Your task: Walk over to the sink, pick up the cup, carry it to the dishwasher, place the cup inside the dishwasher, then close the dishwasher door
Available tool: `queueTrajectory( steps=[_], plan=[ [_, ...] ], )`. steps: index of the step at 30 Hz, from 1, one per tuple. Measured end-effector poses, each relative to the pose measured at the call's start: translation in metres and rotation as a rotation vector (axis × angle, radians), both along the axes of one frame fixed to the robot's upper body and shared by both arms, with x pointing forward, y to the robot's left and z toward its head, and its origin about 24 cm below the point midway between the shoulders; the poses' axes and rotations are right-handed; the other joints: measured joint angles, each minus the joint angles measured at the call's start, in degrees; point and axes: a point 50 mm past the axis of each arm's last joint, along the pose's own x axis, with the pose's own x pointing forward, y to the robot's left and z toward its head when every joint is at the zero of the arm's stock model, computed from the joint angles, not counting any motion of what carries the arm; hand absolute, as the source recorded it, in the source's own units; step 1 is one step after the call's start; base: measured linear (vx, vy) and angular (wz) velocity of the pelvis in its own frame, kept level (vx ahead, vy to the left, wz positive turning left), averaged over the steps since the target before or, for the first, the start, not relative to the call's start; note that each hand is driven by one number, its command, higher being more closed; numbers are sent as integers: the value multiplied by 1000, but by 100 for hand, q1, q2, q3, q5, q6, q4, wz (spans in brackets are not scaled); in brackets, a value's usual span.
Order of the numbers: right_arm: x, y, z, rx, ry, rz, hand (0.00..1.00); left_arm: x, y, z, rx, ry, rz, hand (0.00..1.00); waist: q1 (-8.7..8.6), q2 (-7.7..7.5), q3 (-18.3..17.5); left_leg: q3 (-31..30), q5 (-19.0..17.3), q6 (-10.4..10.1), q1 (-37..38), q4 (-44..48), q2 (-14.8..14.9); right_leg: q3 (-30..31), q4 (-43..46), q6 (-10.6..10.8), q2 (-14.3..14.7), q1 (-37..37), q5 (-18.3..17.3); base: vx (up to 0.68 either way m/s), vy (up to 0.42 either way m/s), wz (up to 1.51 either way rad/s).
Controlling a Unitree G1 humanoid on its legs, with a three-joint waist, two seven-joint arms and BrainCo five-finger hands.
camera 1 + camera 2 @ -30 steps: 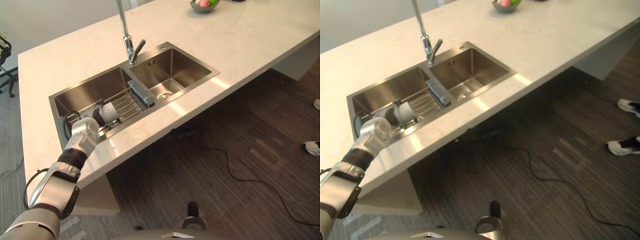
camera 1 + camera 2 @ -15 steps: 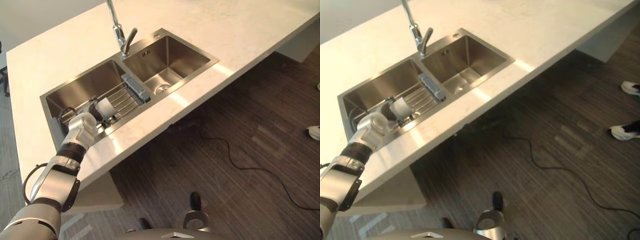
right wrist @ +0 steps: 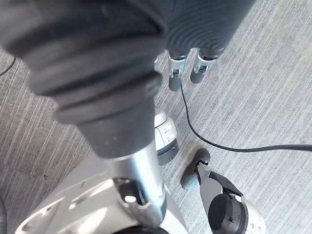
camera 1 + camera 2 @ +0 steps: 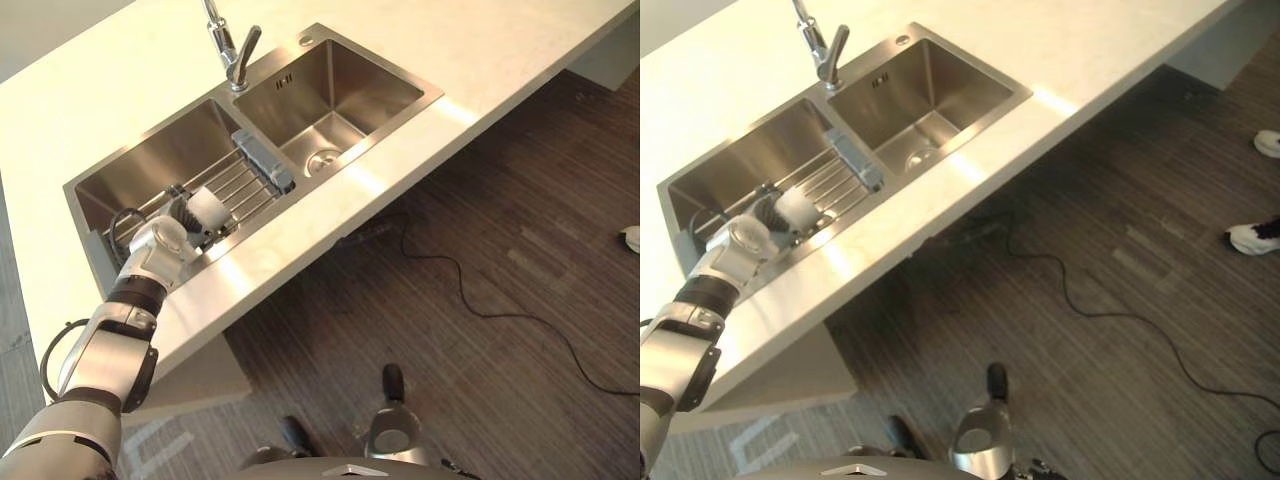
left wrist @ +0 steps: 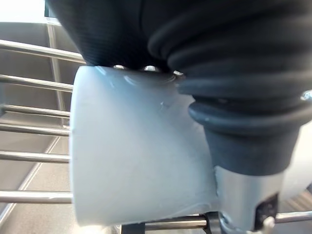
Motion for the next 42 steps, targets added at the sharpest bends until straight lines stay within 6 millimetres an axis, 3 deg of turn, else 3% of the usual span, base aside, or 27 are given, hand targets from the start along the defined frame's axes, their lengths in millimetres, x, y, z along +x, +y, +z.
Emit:
queueTrajectory(
  steps=[1, 16, 20, 26, 32, 35, 40, 42],
  plan=[
    [0, 0, 0, 1, 1, 1, 0, 0, 1, -1, -3, 1, 2, 100, 2, -3, 2, 0, -2, -2, 1, 0, 4, 7, 0, 5, 3, 1, -7, -25, -34, 0],
    [6, -7, 3, -10, 14, 85, 0, -6, 2, -14, -41, -36, -31, 100, -13, 3, 63, -144, 3, 4, 14, 1, 12, -109, 3, 30, 0, 110, -51, -4, -9, 4],
    [4, -7, 3, -15, 22, 83, 0, -10, -5, -20, -70, -110, -32, 100, -14, -6, 63, -272, -2, 5, 97, -18, 16, -242, 1, 55, -4, 262, -106, 1, -27, 16],
    [-1, -2, 0, -22, 35, 66, 0, -12, -18, -9, -140, -278, -51, 100, 47, -33, 32, -531, -1, 8, 87, -20, 18, -524, 33, 87, -21, 406, -129, 5, -23, 18],
    [-11, 19, -9, -2, 58, 18, 0, -33, -49, -1, -313, -478, -94, 100, 266, -409, -126, -744, 2, 13, 81, -12, 11, -754, 37, 93, -35, 533, -130, -1, -9, 18],
    [-20, 23, -11, -4, 68, -10, 0, -47, -61, 13, -442, -595, -107, 100, 409, -495, -179, -887, 2, 33, 97, 11, -1, -877, 37, 89, -62, 651, -126, -12, 1, 23],
    [-32, 23, -12, 4, 84, -57, 0, -67, -56, 52, -738, -853, -51, 100, 620, -529, -296, -982, 10, 57, 43, 74, -16, -974, 38, 89, -90, 695, -129, -50, -10, 11],
    [-42, 25, -13, 1, 109, -81, 0, -86, -57, 68, -897, -990, -57, 100, 739, -546, -496, -995, 14, 61, 4, 95, -16, -975, 40, 90, -92, 676, -130, -33, -12, 3]
  ],
)
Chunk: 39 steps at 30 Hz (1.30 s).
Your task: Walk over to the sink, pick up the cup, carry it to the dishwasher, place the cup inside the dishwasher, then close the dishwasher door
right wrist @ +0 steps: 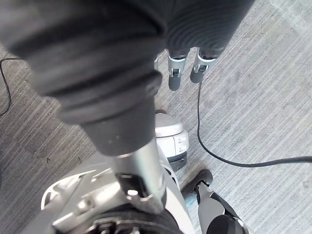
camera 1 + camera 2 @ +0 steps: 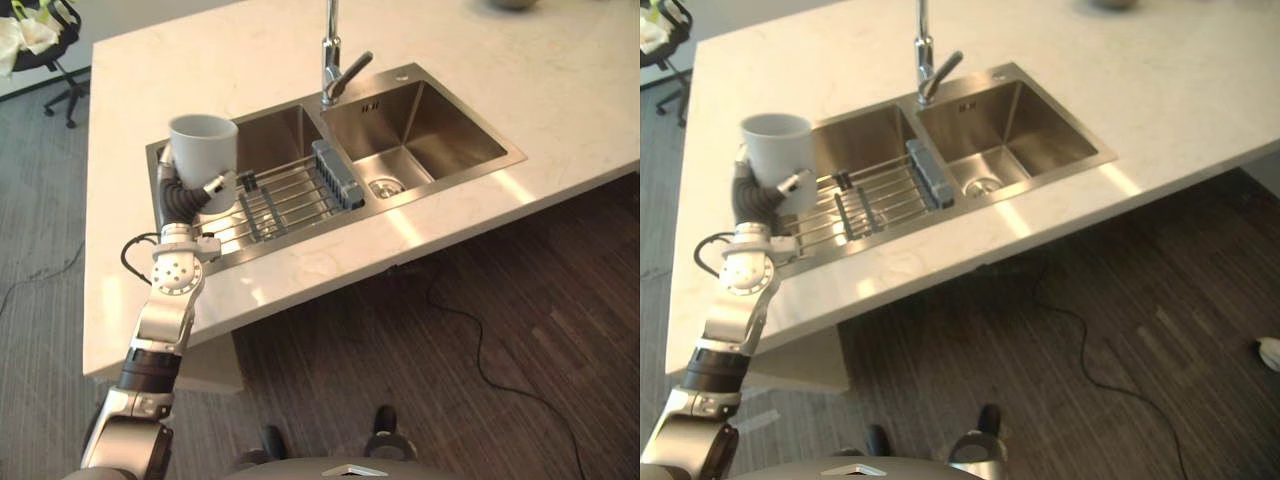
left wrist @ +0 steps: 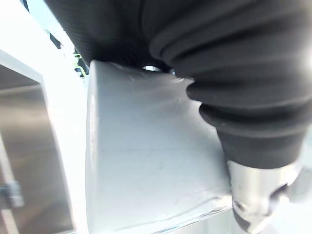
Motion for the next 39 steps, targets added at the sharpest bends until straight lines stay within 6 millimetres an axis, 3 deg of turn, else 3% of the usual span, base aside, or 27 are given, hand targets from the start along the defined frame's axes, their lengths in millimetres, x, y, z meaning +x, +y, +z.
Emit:
queueTrajectory(
  steps=[4, 8, 12, 13, 20, 23, 27, 29, 30, 32, 34, 36, 37, 38, 39],
  plan=[
    [-13, 6, -2, 19, 34, -62, 0, -33, 0, 14, -128, -185, -12, 100, 95, -44, -187, -101, 35, 26, 3, 5, -16, -37, 1, -9, -17, 71, -25, -54, -11, 12],
    [-27, 10, -3, 36, 78, -86, 0, -65, 27, 10, -192, -283, 139, 100, 172, -115, -331, -191, 113, -1, 60, -140, -62, -128, 1, -6, -51, 174, -111, -94, -7, 12],
    [-42, 13, -3, 56, 127, -103, 0, -81, 46, 4, -186, -303, 237, 100, 303, -189, -573, -277, 205, -1, 101, -277, -85, -208, 0, 11, -62, 196, -164, -56, 9, 12],
    [-44, 28, -6, 137, 133, -43, 0, -89, 52, 6, -201, -343, 256, 100, 306, -649, -709, -454, 302, 20, 72, -285, -92, -386, 2, -8, -60, 268, -122, 0, 0, 0],
    [-44, 31, -6, 159, 113, -81, 0, -89, 50, 7, -205, -353, 245, 100, 268, -676, -715, -226, 304, 25, 105, -284, -48, -73, 2, -51, -11, 144, -77, 1, 0, -15],
    [-45, 39, -8, 185, 92, -154, 0, -87, 46, 6, -210, -348, 224, 100, 101, -667, -677, -142, 277, 10, 140, -286, -15, 265, 3, -41, 38, 153, -110, -27, -6, -23],
    [-52, 51, -9, 192, 92, -184, 0, -85, 36, 3, -215, -323, 179, 100, 16, -592, -632, 43, 164, -34, 297, -278, 89, 907, 5, -29, 216, 185, -285, -13, -32, -21],
    [-49, 52, -9, 187, 80, -181, 0, -87, 38, -2, -206, -297, 192, 100, 7, -619, -580, -179, -58, -25, 17, 274, 144, 1137, 200, 6, 294, 196, -503, 20, -33, 53],
    [-52, 51, -9, 181, 82, -176, 0, -88, 38, -4, -199, -276, 202, 100, 45, -538, -471, -658, -310, -15, -427, 1036, 197, 898, 478, 17, 303, 228, -658, 14, -29, 160],
    [-48, 51, -9, 188, 82, -156, 0, -95, 45, -1, -179, -283, 246, 100, 219, -442, -224, -1355, -387, -25, -765, 1441, 121, 349, 907, -83, 240, 346, -936, -14, -24, 189],
    [-35, 44, -11, 187, 70, -130, 0, -111, 65, 1, -165, -288, 365, 100, 704, -406, 88, -2073, -20, -78, -1026, 1175, -43, -400, 1103, -125, 203, 394, -1149, -83, -49, 182],
    [-34, 36, -10, 181, 79, -116, 0, -116, 70, -2, -171, -272, 401, 100, 941, -306, 232, -2278, 235, -127, -1081, 627, -21, -924, 1138, -229, 263, 475, -1211, -94, -81, 205],
    [-33, 37, -10, 191, 84, -117, 0, -117, 71, -5, -167, -258, 403, 100, 1012, -443, 242, -1540, 173, 195, -1180, 387, 142, -1347, 960, -350, 234, 555, -1189, -92, -72, 240],
    [-33, 40, -11, 202, 93, -124, 0, -117, 70, -5, -169, -259, 398, 100, 1025, -472, 271, -966, 24, 454, -1373, 735, 241, -1619, 929, -334, 171, 587, -1202, -87, -50, 246],
    [-33, 36, -11, 201, 105, -133, 0, -116, 68, -7, -185, -254, 381, 100, 1072, -386, 309, 148, -144, 876, -1672, 1937, 513, -2119, 1164, -414, 19, 595, -1284, -29, 9, 149]
  ],
)
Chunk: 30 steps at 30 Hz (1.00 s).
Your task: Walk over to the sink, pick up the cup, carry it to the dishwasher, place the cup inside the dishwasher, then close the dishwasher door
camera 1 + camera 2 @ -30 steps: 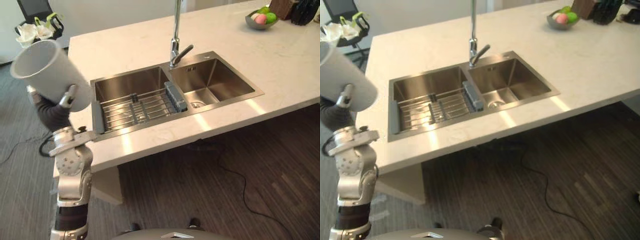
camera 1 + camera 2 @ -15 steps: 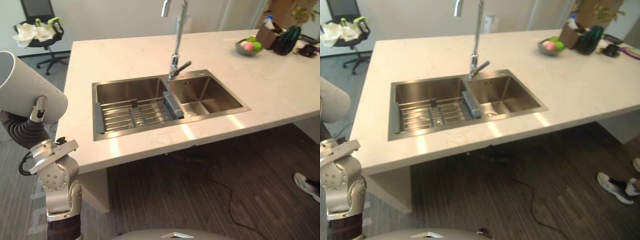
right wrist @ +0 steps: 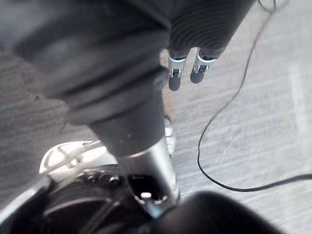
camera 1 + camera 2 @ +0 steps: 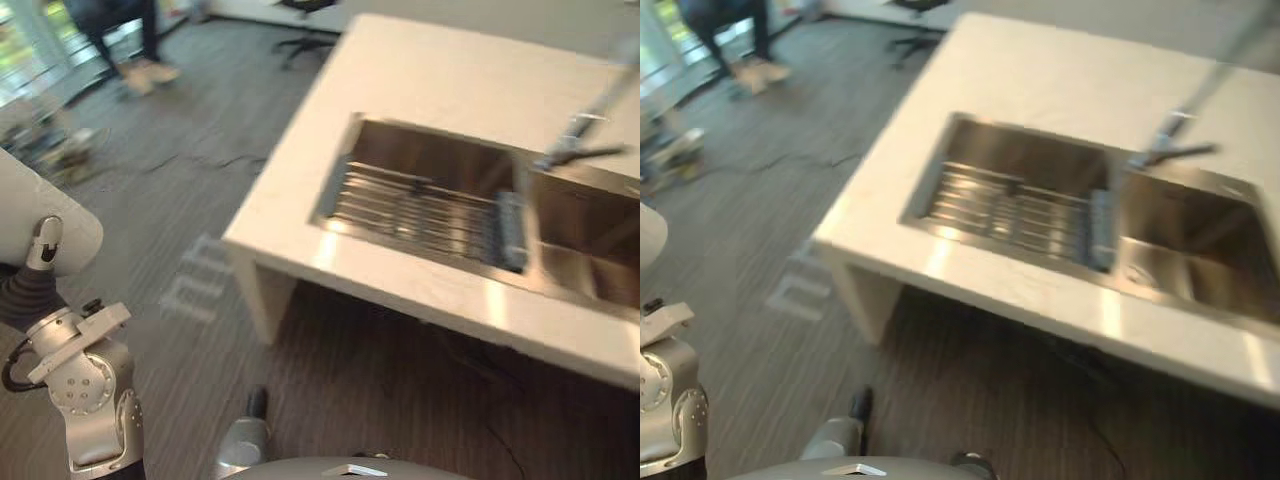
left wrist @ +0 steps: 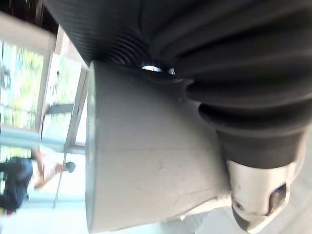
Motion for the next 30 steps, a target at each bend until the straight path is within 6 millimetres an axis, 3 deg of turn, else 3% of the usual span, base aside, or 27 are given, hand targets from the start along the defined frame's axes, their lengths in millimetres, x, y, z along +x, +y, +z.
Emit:
queueTrajectory(
  steps=[1, 2, 3, 4, 5, 6, 7, 8, 9, 10, 12, 14, 15, 16, 18, 19, 23, 25, 26, 30],
  plan=[
    [-1, -4, 1, -5, 1, -9, 0, 1, -2, 0, -1, 0, -9, 100, 13, 84, 22, 486, 163, 389, 15, 521, 166, -154, 257, -27, -66, -2, -75, -56, 18, 252],
    [3, -16, 4, -38, -25, -65, 0, 12, -13, 3, -6, -22, -79, 100, -197, 405, 170, 941, 577, 596, -187, 652, 133, -221, 974, -195, -73, -85, -525, -36, 21, 245],
    [3, -17, 4, -36, -26, -103, 0, 14, -16, 7, 4, -47, -93, 100, -317, 360, 155, 775, 891, 463, -125, 130, -157, -194, 609, -260, 62, -133, -605, -134, 7, 301],
    [5, -14, 3, -27, -32, -140, 0, 12, -16, 18, 17, -103, -91, 100, -452, 130, 164, 866, 667, 602, 62, -65, -538, -168, 8, -377, 50, -163, -150, -150, -69, 246],
    [6, -24, 6, -64, -39, -143, 0, 12, -21, 21, 12, -134, -110, 100, -368, 201, 208, 1676, -505, 856, 605, 1267, -65, -735, 177, 41, -96, 177, -111, -161, -68, 205],
    [5, -28, 7, -72, -33, -136, 0, 11, -21, 19, 17, -127, -114, 100, -350, 191, 218, 1808, -691, 455, 914, 1347, 72, -872, 193, 53, -115, 292, -104, -78, -10, 204],
    [7, -36, 9, -96, -43, -131, 0, 11, -23, 16, 13, -115, -141, 100, -412, 322, 122, 1900, -919, -86, 1397, 1013, 293, -1270, 209, 86, -125, 449, -81, -35, 87, 153],
    [7, -41, 11, -118, -44, -135, 0, 12, -26, 16, 9, -118, -171, 100, -467, 395, 64, 1906, -948, -334, 1565, 664, 336, -1486, 222, 117, -112, 493, -63, -75, 181, 202],
    [4, -51, 14, -143, -39, -138, 0, 15, -32, 17, 11, -127, -233, 100, -505, 563, -30, 1867, -918, -741, 1784, -101, 133, -1871, 224, 193, -119, 573, 16, -131, 234, 175],
    [4, -49, 13, -141, -33, -138, 0, 16, -37, 16, 20, -129, -276, 100, -489, 525, -52, 1689, -638, -624, 1907, -714, -205, -2067, 175, 128, -223, 694, 158, -139, 241, 155],
    [0, -43, 12, -129, -24, -144, 0, 17, -41, 15, 25, -123, -300, 100, -494, 454, -71, 1353, -328, -482, 2093, -1361, -522, -2110, 207, -8, -300, 855, 387, -114, 240, 118],
    [-5, -40, 11, -132, -12, -145, 0, 22, -52, 13, 18, -113, -360, 100, -508, 432, -110, 864, -191, -340, 2035, -1618, -705, -1366, 689, -363, -460, 732, 480, -78, 163, 128],
    [-9, -37, 12, -138, -29, -169, 0, 31, -63, 5, 13, -82, -434, 100, -619, 478, -214, 416, -87, -203, 1876, -1680, -743, -104, 1205, -580, -456, 283, 235, -64, 103, 197],
    [-8, -27, 9, -120, -40, -176, 0, 46, -79, -5, 2, -37, -527, 100, -779, 464, -224, -161, 44, -110, 1692, -1685, -772, 1414, 1013, -312, 2, 62, -314, -56, 42, 221],
    [-8, -10, 5, -92, -41, -205, 0, 59, -99, -21, -8, 42, -625, 100, -846, 342, -235, -750, 244, -56, 1640, -1871, -972, 3008, 744, -72, 421, -91, -639, -30, 21, 200],
    [-7, -6, 4, -88, -46, -211, 0, 59, -104, -26, -18, 68, -647, 100, -833, 267, -236, -964, 291, -78, 1647, -1960, -1131, 3529, 708, 68, 411, -223, -709, 5, 31, 141],
    [-3, -6, 4, -101, -79, -187, 0, 58, -103, -29, -22, 79, -639, 100, -784, 167, -280, -1312, 358, -106, 1696, -2209, -1234, 4064, 513, 258, 396, -574, -609, -7, 5, 78],
    [-5, -3, 4, -94, -75, -177, 0, 58, -103, -29, -18, 82, -646, 100, -795, 101, -315, -1293, 362, -127, 1773, -2209, -1198, 4186, 242, 239, 400, -506, -207, 38, -47, 55],
    [-6, 0, 4, -85, -68, -151, 0, 57, -103, -29, -11, 87, -651, 100, -783, -12, -382, -1253, 339, -208, 1811, -2210, -1200, 4123, 130, 284, 349, -478, 254, 69, -90, 36],
    [-2, 0, 4, -81, -86, -77, 0, 55, -115, -37, -7, 151, -707, 100, -796, 12, -583, -646, 302, -475, 1773, -2213, -728, 4100, -176, 346, 601, -246, 227, 117, -137, 35]
  ],
)
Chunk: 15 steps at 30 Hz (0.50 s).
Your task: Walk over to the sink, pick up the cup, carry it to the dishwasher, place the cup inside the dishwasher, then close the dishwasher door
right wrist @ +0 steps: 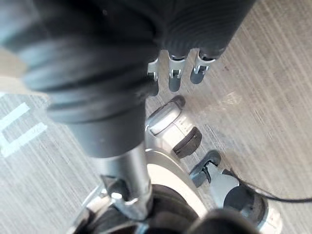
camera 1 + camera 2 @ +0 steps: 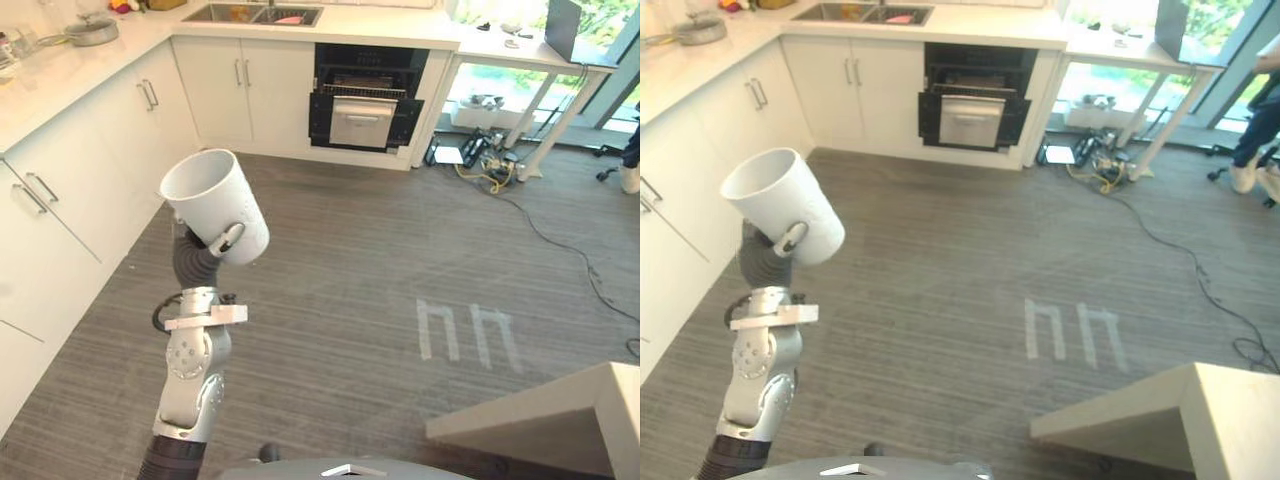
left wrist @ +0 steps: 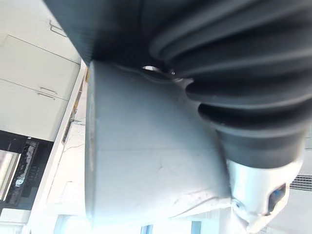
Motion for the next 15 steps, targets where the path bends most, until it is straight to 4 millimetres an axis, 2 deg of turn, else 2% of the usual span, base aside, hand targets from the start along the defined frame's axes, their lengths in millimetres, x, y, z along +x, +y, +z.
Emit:
queueTrajectory(
  steps=[2, 4, 5, 6, 8, 9, 11, 12, 13, 15],
  plan=[
    [1, -2, 0, -5, 0, 20, 0, -1, -6, 0, 5, 8, -21, 100, -13, 38, -25, 156, 59, -96, -42, 6, 164, -96, -3, 0, 102, 13, 0, 62, -100, 37],
    [7, -6, 1, -10, -4, 48, 0, -2, -8, 4, 5, -7, -25, 100, -68, 42, -28, 753, -180, 6, -406, 666, 419, -408, -3, -7, 116, 23, -4, 60, -102, 64],
    [8, -8, 1, -13, -3, 57, 0, -2, -8, 4, 5, -8, -27, 100, -85, 58, -35, 933, -205, 30, -529, 909, 491, -505, -2, -36, 109, 35, -21, 31, -45, 81],
    [9, -10, 1, -18, -7, 57, 0, -2, -8, 5, 10, -14, -39, 100, -86, 58, -35, 1217, -264, -61, -656, 1241, 509, -717, 1, -168, 59, 146, -128, 12, -3, 84],
    [10, -11, 2, -25, -13, 50, 0, -3, -7, 4, 9, -15, -55, 100, -70, 3, -34, 1174, -261, -35, -576, 1224, 325, -912, 18, -150, -93, 329, -311, -7, 24, 68],
    [10, -14, 2, -32, -16, 53, 0, -5, -7, 6, 12, -29, -63, 100, 5, -16, -35, 1131, -208, 5, -498, 1055, 176, -920, 23, -115, -196, 389, -410, -41, 32, 34],
    [11, -19, 4, -41, -26, 58, 0, -8, -5, 7, 11, -47, -66, 100, 18, -3, -50, 1061, 53, 91, -185, 308, -109, -919, 22, -49, -338, 420, -493, -50, 54, 27],
    [13, -21, 4, -49, -37, 49, 0, -9, -5, 8, 8, -59, -71, 100, -57, 23, -61, 1093, 166, 160, -11, -55, -204, -937, 18, -46, -365, 421, -495, -39, 98, 47],
    [17, -23, 5, -59, -58, 34, 0, -9, -5, 9, 16, -78, -76, 100, -199, 64, -30, 1026, 350, 108, 2, -54, -222, -950, 80, -46, -384, 469, -496, -45, 84, 45],
    [18, -22, 6, -60, -65, 33, 0, -9, -4, 8, 24, -74, -75, 100, -242, 50, -26, 995, 369, 131, 41, -55, -239, -946, 141, -66, -379, 467, -507, -62, 46, 16]
  ],
)
